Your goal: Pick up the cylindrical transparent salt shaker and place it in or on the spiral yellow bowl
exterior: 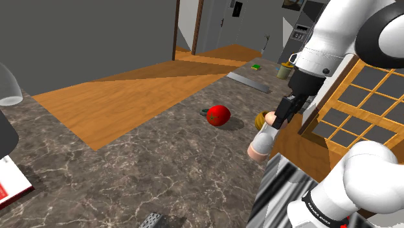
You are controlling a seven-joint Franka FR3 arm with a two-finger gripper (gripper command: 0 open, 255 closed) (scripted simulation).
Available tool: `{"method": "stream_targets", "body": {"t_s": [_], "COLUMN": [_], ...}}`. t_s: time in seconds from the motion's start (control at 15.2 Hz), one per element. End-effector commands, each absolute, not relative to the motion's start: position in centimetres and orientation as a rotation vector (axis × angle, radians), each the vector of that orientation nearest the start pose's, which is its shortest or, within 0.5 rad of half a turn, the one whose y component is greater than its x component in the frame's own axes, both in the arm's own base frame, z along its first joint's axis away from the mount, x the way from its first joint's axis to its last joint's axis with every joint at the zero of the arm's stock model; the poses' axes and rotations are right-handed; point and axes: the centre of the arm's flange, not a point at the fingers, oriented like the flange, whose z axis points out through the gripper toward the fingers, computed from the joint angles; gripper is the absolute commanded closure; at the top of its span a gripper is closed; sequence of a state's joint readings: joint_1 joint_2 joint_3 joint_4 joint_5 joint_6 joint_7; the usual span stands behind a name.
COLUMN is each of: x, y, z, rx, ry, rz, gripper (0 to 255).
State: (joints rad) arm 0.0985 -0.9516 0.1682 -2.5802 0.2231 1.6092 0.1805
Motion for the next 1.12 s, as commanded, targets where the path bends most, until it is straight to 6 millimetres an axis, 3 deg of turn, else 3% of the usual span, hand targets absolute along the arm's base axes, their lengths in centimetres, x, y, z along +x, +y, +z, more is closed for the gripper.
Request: {"method": "stream_targets", "body": {"t_s": [0.0, 0.4, 1.06], "x": [25.2, 25.1, 29.4], "y": [10.2, 10.2, -2.0], "z": [54.1, 56.9, 59.5], "rx": [-3.061, -3.061, -3.061], "ry": [-0.005, -0.005, -0.005], "rz": [0.063, 0.063, 0.063], "gripper": [255, 255, 255]}}
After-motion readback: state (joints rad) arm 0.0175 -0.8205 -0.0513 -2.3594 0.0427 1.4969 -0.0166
